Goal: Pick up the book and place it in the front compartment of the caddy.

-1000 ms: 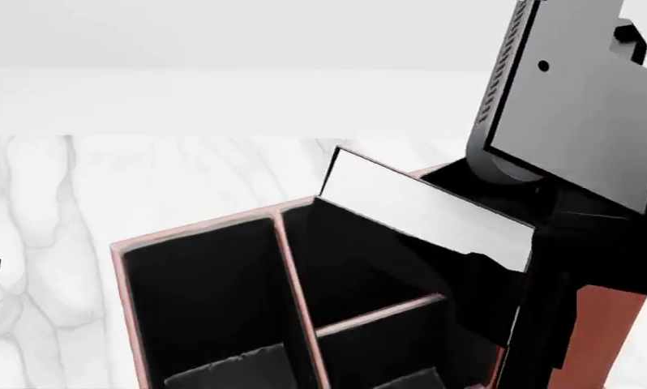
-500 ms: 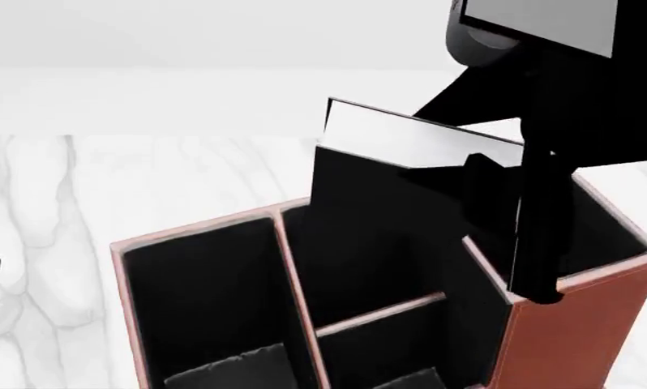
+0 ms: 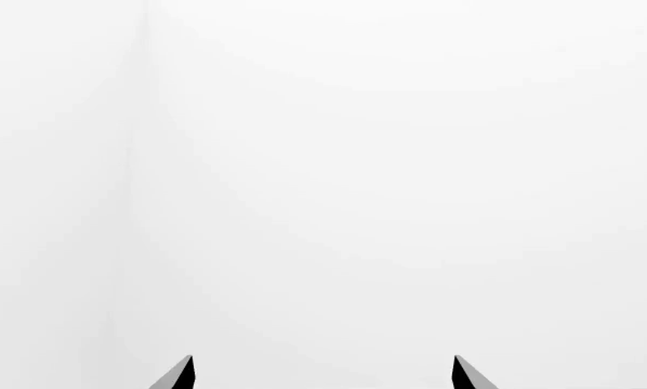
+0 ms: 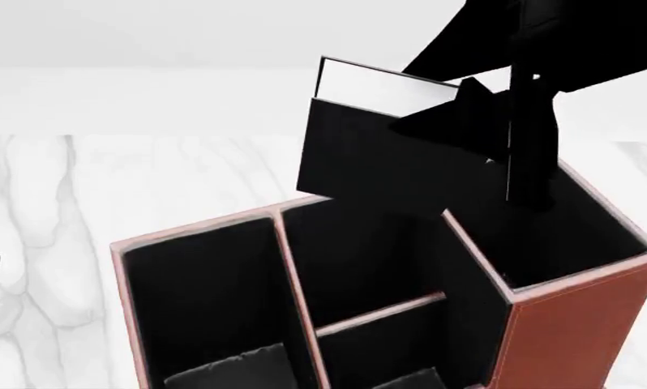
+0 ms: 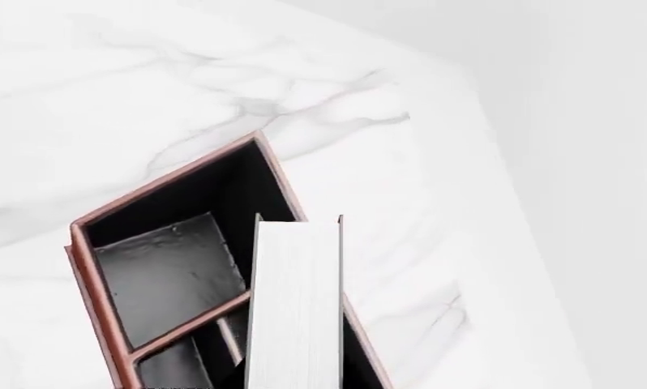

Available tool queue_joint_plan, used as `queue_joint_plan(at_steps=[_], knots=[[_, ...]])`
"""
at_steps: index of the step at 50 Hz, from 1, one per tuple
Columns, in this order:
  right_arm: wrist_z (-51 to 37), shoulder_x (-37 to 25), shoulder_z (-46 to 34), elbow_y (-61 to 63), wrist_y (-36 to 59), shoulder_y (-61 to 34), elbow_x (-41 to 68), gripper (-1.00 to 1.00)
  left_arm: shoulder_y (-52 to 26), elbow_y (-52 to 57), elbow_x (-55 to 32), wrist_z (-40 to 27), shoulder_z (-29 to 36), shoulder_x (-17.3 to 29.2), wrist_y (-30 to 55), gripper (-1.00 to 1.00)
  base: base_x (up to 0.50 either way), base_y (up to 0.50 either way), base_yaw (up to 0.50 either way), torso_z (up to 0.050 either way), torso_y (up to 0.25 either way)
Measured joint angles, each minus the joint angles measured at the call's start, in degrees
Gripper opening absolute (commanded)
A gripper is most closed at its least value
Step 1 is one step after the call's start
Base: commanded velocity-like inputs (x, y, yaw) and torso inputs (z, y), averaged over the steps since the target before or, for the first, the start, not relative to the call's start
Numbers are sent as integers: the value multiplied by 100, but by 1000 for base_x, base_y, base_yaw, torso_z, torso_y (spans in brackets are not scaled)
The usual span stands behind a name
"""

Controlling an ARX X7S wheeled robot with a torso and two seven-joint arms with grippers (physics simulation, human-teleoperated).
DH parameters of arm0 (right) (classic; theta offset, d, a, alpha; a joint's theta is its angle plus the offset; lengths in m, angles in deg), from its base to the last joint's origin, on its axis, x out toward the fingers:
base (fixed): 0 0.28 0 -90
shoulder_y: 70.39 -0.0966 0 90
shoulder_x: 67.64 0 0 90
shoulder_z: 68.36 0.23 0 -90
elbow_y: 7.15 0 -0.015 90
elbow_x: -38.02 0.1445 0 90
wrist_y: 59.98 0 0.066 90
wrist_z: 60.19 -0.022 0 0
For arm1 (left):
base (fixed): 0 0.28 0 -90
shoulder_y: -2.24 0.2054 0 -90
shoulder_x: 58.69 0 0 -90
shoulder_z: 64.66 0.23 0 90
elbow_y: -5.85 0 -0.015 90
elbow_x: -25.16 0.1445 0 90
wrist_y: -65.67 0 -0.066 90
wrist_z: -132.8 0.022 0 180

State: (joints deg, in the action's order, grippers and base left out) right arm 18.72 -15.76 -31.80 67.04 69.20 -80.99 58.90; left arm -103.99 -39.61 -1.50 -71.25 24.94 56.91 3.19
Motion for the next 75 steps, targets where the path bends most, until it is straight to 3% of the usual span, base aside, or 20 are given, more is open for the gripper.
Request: queue_joint_plan(at_steps=[32, 63, 68, 75], knots=[[974, 1331, -1159, -3343, -1465, -632, -345, -100, 11, -15, 10, -43, 61, 33, -39, 100, 0, 0, 0, 0, 1], [989, 1576, -1858, -4083, -2065, -794, 28, -100, -18, -25, -26, -83, 82, 81, -40, 100, 0, 0, 0, 0, 1], [1043, 1813, -2669, -4674, -2591, -915, 733, -100, -24, -27, -30, -89, 88, 91, -37, 100, 0, 0, 0, 0, 0], [1091, 2098, -4823, -5247, -3436, -1125, 2673, -100, -18, -28, -36, -98, 89, 103, -42, 100, 0, 0, 0, 1, 1]])
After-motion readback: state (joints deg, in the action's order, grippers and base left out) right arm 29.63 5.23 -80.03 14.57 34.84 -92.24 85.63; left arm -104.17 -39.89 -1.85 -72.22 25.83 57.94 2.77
